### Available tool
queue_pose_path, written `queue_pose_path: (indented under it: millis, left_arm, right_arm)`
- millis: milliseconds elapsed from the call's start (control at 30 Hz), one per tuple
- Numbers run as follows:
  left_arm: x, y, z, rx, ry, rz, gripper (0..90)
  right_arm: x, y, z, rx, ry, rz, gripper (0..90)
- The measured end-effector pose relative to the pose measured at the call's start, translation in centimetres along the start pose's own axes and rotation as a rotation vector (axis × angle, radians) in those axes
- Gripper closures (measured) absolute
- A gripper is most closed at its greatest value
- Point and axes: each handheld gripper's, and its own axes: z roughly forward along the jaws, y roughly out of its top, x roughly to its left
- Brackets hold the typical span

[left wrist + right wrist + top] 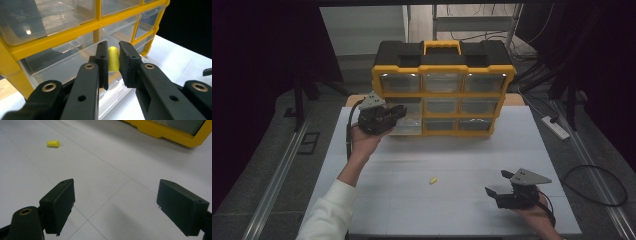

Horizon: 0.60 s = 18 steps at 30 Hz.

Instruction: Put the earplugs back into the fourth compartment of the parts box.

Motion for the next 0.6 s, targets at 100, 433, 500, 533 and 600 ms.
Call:
queue_pose_path:
  millis: [100,433,500,533,600]
  left_arm:
    - [-0.01,0.01,0.12,0.004,0.000,0.000,77.1]
    - [-0.30,0.12,0.11,-0.007,0.036,-0.006,42.3]
    - [-0.63,0.24,-0.16,-0.010,0.058,-0.008,29.7]
    - [-0.73,0.25,-0.28,-0.009,0.050,-0.011,26.4]
    - [-0.88,0.21,-0.52,-0.002,0.032,-0.014,24.2]
  right_arm:
    - [0.00,-0.01,0.01,0.001,-0.001,-0.001,15.9]
    - [0.02,-0.02,0.00,0.001,0.002,-0.002,16.0]
    - [0.03,-0.02,0.00,0.002,0.002,-0.003,16.0]
    - [0.03,-0.02,0.01,0.002,0.002,-0.003,16.0]
    - [0.03,-0.03,0.00,0.002,0.002,-0.003,16.0]
